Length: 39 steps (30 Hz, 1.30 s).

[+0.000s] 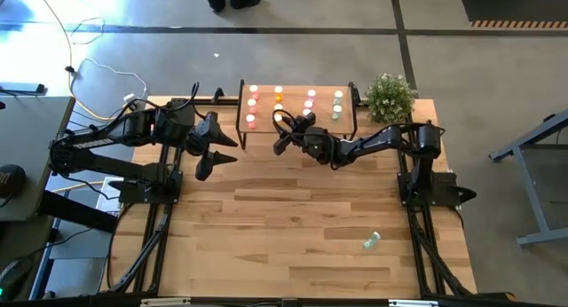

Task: Pick and place medicine bottles onto shelf by color
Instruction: Put the orange pill bottle on the shelf aligned with the other orange pill bottles, then put the blue pill bottle on the shelf aligned with the other blue pill bottles

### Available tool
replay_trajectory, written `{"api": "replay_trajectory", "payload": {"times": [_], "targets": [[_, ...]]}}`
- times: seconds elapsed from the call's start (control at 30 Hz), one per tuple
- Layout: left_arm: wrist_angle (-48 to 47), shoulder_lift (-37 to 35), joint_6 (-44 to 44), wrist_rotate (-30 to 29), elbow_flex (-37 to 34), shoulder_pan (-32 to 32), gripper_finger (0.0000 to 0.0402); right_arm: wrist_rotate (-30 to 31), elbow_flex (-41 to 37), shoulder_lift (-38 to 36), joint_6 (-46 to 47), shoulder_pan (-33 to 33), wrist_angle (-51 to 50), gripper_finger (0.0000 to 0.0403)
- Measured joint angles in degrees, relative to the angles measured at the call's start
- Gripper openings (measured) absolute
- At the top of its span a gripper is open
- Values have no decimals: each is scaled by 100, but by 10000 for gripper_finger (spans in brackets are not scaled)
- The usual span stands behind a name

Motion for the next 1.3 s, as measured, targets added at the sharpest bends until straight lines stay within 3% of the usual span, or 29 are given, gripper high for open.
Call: {"api": "replay_trajectory", "payload": {"times": [0.77,0.93,1.3], "targets": [[-3,0,0,37,0,-2,211,524,0,-9,25,326,-227,147],[-3,0,0,37,0,-2,211,920,0,-17,1,490,-235,147],[-4,2,72,37,0,-2,211,1239,-2,-497,421,739,-1036,147]]}}
